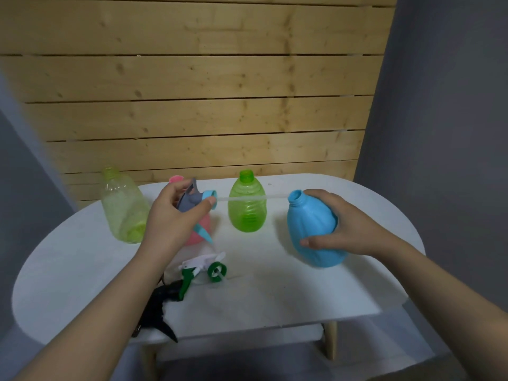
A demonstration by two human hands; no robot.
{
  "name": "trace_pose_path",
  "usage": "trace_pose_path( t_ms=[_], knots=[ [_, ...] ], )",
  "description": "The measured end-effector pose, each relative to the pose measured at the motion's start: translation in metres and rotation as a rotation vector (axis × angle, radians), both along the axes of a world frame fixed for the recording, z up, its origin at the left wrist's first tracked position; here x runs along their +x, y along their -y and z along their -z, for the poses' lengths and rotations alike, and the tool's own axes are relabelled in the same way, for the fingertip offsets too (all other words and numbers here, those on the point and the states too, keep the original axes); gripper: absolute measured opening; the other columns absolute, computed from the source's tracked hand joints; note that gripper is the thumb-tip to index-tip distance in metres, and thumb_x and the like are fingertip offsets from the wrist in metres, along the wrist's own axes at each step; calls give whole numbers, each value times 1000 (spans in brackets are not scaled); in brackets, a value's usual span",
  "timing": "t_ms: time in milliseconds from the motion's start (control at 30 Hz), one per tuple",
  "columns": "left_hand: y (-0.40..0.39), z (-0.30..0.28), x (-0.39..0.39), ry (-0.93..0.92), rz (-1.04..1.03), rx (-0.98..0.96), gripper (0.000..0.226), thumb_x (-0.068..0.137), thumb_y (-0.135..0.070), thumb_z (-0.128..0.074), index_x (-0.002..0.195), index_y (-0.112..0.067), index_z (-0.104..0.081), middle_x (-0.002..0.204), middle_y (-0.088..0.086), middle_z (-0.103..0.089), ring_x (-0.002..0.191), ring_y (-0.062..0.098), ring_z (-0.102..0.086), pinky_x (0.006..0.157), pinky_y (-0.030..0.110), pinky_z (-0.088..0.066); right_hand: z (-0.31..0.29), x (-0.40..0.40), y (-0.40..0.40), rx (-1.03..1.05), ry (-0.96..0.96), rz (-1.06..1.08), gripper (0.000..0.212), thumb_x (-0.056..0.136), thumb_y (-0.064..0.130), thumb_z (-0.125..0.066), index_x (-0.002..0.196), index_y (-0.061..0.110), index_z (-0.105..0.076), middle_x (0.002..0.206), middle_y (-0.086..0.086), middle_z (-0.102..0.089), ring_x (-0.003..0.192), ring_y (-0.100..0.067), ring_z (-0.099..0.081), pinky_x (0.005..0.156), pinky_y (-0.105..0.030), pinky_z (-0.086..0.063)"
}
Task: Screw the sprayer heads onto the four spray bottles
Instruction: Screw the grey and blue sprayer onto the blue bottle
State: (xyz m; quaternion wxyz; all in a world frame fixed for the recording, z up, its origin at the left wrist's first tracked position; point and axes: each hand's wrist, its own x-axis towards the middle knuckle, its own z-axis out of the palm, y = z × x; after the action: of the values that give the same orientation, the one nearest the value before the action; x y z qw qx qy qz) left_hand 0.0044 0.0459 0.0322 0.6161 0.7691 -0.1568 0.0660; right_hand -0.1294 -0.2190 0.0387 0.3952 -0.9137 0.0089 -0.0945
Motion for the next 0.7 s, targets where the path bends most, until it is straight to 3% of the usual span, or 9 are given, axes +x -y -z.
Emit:
trace_pose_path(
  t_ms=[100,267,400,600,700],
  knots=[
    [-2,-1,0,2,-29,-11,41,73,-25,-76,110,-17,-60,108,-2,-63,98,14,-60,81,25,-46,3,2,0,-60,2,-13,72,59,40,-83,111,59,-38,120,13,-51,108,3,-48,79,-14,-40],
    [-2,1,-3,46,-8,37,43,73,-24,-76,111,-22,-57,97,-21,-57,90,-5,-55,68,7,-42,4,5,-2,-128,-25,-7,73,53,51,-78,108,70,-33,116,20,-49,106,12,-42,77,-8,-36],
    [-3,2,-3,73,-9,62,48,73,-22,-76,116,-20,-56,98,-24,-54,89,-10,-53,63,-4,-38,6,8,-3,-182,-34,-27,77,53,55,-75,119,61,-36,119,12,-52,107,3,-44,80,-12,-36],
    [-3,1,-4,144,6,113,51,70,-26,-78,116,-22,-55,101,-20,-56,92,-10,-54,70,0,-39,5,9,-5,-239,-32,-46,84,59,48,-80,127,57,-32,113,21,-48,98,-2,-44,78,-4,-30],
    [-1,2,-5,144,47,116,52,69,-28,-78,116,-24,-55,104,-14,-59,95,-9,-55,73,6,-42,4,11,-6,-240,-56,-57,85,61,46,-80,134,50,-36,126,21,-48,106,-3,-47,79,-5,-32]
  ],
)
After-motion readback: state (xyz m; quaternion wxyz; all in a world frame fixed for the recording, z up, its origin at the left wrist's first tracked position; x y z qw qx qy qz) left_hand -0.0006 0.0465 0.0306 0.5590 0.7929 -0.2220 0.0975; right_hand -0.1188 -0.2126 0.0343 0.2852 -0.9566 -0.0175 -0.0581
